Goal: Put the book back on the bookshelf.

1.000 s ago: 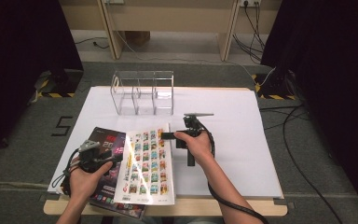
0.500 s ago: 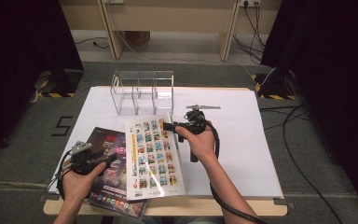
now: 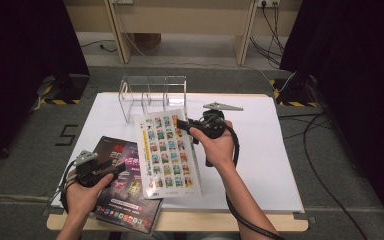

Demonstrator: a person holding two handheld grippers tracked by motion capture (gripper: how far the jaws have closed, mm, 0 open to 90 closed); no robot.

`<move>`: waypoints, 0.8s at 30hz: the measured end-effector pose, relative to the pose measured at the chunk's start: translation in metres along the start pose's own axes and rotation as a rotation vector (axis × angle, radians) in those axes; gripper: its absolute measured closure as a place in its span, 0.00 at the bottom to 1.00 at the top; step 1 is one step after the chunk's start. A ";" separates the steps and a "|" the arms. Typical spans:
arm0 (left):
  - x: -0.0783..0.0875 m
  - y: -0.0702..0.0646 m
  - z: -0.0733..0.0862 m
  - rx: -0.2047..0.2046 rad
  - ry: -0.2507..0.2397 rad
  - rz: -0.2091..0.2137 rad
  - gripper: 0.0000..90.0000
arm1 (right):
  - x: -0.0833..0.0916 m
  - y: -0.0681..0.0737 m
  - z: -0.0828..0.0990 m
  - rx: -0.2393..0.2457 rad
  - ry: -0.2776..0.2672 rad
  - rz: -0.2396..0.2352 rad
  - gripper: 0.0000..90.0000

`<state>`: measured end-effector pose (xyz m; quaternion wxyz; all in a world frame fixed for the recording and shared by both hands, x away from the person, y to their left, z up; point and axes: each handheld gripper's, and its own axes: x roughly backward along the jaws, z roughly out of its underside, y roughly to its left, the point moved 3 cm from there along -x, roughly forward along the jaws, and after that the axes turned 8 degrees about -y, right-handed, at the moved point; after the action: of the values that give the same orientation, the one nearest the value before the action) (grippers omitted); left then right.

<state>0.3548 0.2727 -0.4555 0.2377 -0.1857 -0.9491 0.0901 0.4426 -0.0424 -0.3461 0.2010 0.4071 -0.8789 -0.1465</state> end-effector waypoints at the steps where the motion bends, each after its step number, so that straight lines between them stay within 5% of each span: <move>1: 0.000 0.000 0.000 0.000 0.000 0.000 0.42 | 0.001 0.000 -0.002 0.013 -0.014 0.011 0.82; 7: 0.001 -0.001 -0.002 -0.004 -0.012 0.002 0.42 | 0.005 0.001 -0.016 0.067 -0.070 0.064 0.82; 16: 0.001 0.001 -0.001 0.003 -0.013 -0.004 0.43 | 0.010 -0.005 -0.035 0.066 -0.125 0.086 0.82; 24: 0.001 0.001 -0.001 -0.007 -0.016 -0.008 0.43 | 0.012 -0.011 -0.051 0.088 -0.174 0.153 0.82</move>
<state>0.3551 0.2739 -0.4542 0.2298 -0.1822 -0.9520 0.0875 0.4666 -0.0637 -0.3031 0.1164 0.3328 -0.9271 -0.1270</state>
